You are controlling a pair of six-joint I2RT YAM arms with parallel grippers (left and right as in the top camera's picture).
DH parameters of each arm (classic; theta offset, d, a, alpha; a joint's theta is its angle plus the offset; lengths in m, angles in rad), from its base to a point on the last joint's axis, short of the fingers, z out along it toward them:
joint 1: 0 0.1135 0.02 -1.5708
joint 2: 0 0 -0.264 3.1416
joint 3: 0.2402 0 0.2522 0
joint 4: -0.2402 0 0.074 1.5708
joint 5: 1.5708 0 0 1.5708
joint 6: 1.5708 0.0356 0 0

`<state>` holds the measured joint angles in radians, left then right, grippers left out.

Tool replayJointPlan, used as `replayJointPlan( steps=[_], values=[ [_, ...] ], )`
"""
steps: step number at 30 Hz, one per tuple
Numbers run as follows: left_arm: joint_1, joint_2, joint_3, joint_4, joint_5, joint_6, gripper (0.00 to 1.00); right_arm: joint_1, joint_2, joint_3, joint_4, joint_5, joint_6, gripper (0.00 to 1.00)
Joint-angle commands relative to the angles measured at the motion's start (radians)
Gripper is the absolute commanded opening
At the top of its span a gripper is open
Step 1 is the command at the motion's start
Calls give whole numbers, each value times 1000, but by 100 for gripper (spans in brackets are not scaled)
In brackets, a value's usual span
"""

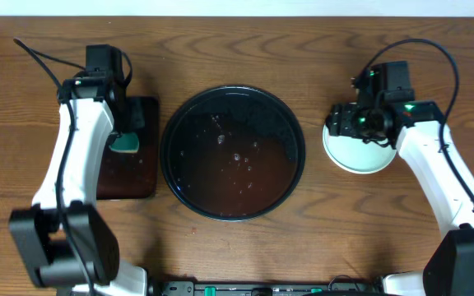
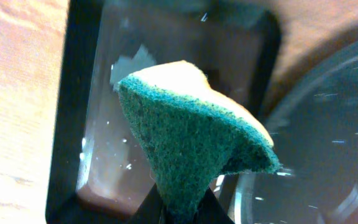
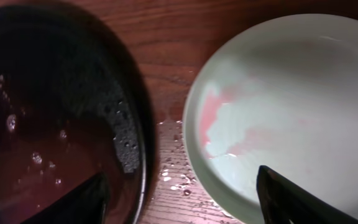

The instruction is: Clean dirty plates on tray and stack at the side

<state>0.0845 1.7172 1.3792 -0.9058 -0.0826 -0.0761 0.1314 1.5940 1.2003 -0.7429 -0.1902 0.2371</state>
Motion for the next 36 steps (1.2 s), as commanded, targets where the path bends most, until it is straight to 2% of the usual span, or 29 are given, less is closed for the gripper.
replayJointPlan(
  steps=[1, 5, 7, 9, 10, 14, 20, 25, 26, 28, 30, 32, 36],
  values=[
    [13, 73, -17, -2, -8, 23, 8, 28, -13, 13, -2, 29, 1, 75],
    [12, 147, -17, -2, -7, 23, 17, 33, -13, 13, -7, 29, 1, 75],
    [13, 172, -17, -3, -3, 19, 33, 33, -13, 13, -11, 29, 1, 75],
    [13, 182, -17, -3, -3, 19, 60, 33, -13, 13, -13, 29, 0, 75],
    [13, 182, -17, -3, -4, 19, 68, 33, -13, 13, -13, 29, -1, 75],
    [13, 168, 9, -36, -4, 16, 72, 33, -13, 13, -13, 29, -11, 75],
    [10, 46, 118, -192, 2, 12, 73, 33, -26, 19, -32, 27, -15, 74],
    [10, -105, 124, -197, 3, 12, 74, 33, -73, 68, -96, 28, -15, 72],
    [10, -128, 124, -197, 3, 12, 79, 33, -90, 84, -114, 29, -16, 72],
    [10, -161, 124, -197, 3, 12, 80, 33, -125, 120, -148, 29, -18, 73],
    [10, -184, 124, -197, 3, 12, 80, 33, -176, 164, -184, 31, -18, 79],
    [10, -193, 124, -197, 3, 12, 80, 33, -245, 205, -209, 46, -18, 99],
    [10, -192, 124, -197, 3, 12, 80, 33, -383, 225, -211, 74, -18, 99]
  ],
)
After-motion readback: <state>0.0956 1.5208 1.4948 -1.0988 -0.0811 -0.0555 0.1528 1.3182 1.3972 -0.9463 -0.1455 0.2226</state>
